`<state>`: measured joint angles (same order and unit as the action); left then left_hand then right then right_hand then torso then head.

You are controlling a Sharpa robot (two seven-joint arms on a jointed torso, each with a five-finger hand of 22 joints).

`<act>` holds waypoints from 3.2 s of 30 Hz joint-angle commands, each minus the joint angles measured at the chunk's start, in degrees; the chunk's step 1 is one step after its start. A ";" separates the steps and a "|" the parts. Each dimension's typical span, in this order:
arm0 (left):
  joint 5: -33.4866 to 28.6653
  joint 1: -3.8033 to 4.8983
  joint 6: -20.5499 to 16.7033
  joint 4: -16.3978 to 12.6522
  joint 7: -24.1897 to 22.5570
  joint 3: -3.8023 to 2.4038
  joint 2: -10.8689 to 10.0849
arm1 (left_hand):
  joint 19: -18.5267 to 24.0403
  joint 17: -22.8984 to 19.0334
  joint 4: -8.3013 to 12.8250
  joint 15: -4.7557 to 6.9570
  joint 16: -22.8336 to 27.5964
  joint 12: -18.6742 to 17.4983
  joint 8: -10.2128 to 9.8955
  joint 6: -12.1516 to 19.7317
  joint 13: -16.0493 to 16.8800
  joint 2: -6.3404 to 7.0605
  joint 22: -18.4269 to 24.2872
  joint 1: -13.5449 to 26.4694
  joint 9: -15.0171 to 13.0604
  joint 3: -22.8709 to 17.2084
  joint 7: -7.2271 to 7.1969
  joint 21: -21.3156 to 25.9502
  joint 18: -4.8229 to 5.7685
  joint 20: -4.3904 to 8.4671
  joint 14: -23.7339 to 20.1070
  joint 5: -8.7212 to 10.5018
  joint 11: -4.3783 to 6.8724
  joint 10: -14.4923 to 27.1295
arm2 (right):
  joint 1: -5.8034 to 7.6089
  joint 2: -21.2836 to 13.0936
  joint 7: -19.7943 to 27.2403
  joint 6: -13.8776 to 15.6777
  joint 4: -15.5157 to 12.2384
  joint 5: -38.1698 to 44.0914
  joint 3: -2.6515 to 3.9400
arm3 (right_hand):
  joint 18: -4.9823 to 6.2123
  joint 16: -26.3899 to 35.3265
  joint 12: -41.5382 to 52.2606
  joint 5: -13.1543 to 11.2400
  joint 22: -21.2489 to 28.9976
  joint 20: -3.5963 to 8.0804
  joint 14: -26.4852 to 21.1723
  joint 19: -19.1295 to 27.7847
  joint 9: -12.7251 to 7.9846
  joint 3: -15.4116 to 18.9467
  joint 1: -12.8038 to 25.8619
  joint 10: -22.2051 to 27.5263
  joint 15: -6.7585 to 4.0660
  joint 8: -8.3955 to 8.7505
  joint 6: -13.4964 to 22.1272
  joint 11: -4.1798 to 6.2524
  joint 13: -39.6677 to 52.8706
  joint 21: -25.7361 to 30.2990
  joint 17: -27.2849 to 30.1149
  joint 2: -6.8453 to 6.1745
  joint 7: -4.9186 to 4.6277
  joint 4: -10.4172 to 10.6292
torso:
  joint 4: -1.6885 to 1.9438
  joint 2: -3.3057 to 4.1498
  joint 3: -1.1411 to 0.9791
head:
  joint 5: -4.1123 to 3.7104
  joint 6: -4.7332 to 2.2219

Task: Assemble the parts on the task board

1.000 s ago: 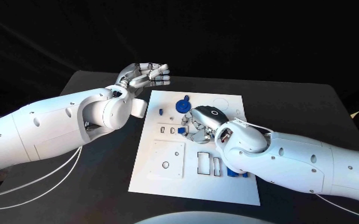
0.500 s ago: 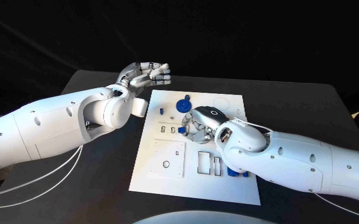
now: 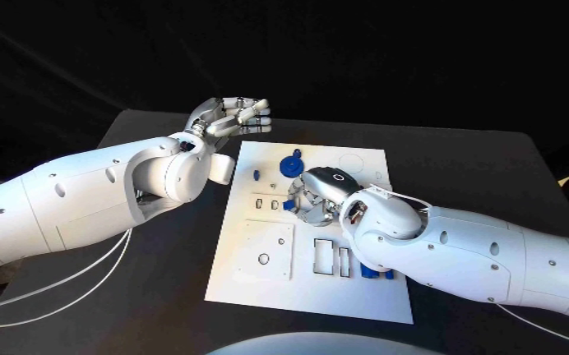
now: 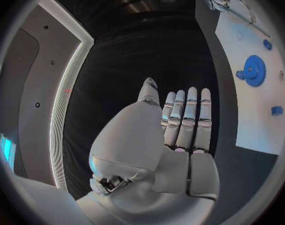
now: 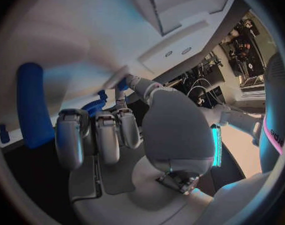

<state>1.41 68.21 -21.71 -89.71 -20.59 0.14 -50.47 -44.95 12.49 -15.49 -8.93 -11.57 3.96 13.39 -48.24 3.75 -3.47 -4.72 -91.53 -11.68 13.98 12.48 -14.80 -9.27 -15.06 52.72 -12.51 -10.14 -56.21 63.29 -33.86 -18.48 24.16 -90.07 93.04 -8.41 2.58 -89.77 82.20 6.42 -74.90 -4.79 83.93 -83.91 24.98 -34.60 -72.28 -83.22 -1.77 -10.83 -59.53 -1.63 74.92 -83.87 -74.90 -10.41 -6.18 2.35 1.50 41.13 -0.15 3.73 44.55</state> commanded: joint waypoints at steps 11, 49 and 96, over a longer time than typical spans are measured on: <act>0.16 0.00 1.40 -0.08 -0.14 -0.02 -0.33 | -0.51 0.16 0.09 0.13 0.36 -0.27 -0.33 0.27 0.06 -0.54 0.15 -0.14 -0.11 0.52 -0.02 0.24 -1.15 -0.03 -0.09 0.33 0.00 0.13 | -0.15 -1.12 0.82 4.57 -2.17 1.72 -0.07 | -1.26 -0.23 0.80 -0.59 -12.73 0.75 6.07 -3.00 1.33 -0.97 1.84 -0.92 -0.64 -1.03 -1.50 0.58 7.27 -1.14 -15.10 0.52 0.84 0.33 | -0.10 -0.15 0.05 | -0.08 -0.62; 69.57 -4.66 11.58 -8.49 6.11 0.52 -7.93 | -36.97 77.51 -0.85 12.62 -78.43 56.58 -9.15 -3.73 60.80 -7.60 -73.60 -11.01 -0.73 12.23 -7.92 -69.11 6.66 12.23 37.28 -5.88 10.91 -21.14 | 3.11 -5.71 0.49 1.87 -6.51 -5.71 0.71 | -1.47 -0.23 0.70 -0.63 -13.15 0.93 6.07 -3.52 1.64 -0.96 3.19 -0.96 -0.79 -1.15 -1.39 0.74 7.20 -1.93 -15.10 -0.52 1.01 0.87 | 0.49 -1.29 0.26 | -0.54 -1.14; 75.83 -4.98 13.50 -7.71 12.83 0.54 -5.38 | -39.66 77.51 0.80 13.76 -78.43 69.24 -9.71 -1.74 72.25 -6.14 -78.58 -15.23 1.54 7.42 -9.48 -71.59 7.59 13.41 37.28 -15.64 12.18 -24.79 | 3.08 -5.27 0.16 2.52 -7.44 -3.80 0.73 | -1.57 -0.23 0.80 -0.34 -13.33 0.99 6.07 -3.75 1.79 -1.30 2.98 -1.09 -0.86 -1.24 -1.42 0.81 7.34 -2.29 -15.10 -0.58 1.07 0.70 | 0.55 -1.31 0.17 | -0.96 -0.26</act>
<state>77.02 63.26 -9.28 -97.39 -8.33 0.68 -55.99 -83.85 75.05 -14.55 4.09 -90.13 52.36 3.88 -50.27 66.75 -9.23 -74.93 -104.25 -10.20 21.71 2.87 -86.26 -2.61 -1.96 84.36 -28.19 -3.39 -75.30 66.38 -39.18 -18.43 26.89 -97.29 88.41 -7.71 1.69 -89.77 82.83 5.89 -74.95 -4.19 83.93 -84.11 26.72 -35.58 -69.29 -83.83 -2.17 -11.67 -59.97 -1.02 74.94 -85.98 -74.91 -11.27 -6.11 3.10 2.03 39.81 0.02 2.81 44.26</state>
